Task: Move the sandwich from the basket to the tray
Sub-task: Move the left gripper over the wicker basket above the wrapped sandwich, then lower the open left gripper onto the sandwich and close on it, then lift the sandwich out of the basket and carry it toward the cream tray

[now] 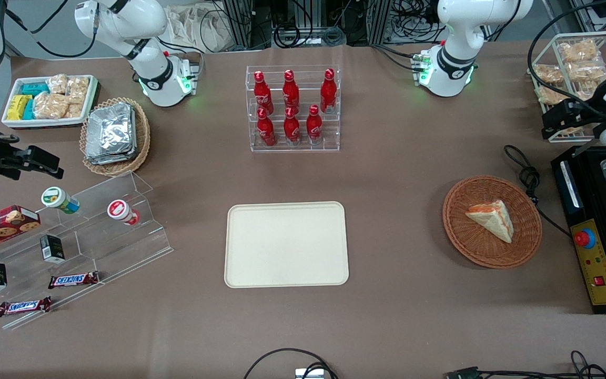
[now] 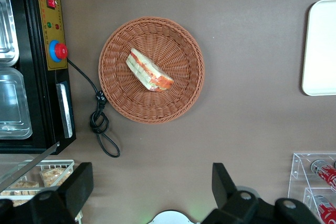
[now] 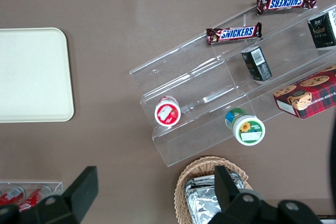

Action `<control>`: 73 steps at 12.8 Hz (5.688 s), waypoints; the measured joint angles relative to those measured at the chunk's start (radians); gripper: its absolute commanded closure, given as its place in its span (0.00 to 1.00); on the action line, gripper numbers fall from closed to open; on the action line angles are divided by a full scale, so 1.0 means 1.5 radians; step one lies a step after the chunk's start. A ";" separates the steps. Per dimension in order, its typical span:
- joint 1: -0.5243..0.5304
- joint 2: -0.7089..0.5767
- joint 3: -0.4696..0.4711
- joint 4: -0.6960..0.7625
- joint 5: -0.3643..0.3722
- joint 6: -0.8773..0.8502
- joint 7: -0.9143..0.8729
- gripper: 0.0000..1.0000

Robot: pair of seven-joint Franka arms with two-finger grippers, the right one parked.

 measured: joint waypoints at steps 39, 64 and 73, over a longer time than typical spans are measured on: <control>0.029 0.123 0.028 -0.512 0.006 0.724 -0.476 0.00; 0.021 0.107 0.021 -0.510 0.009 0.730 -0.271 0.84; 0.019 0.075 -0.092 -0.354 0.009 0.517 -0.223 0.83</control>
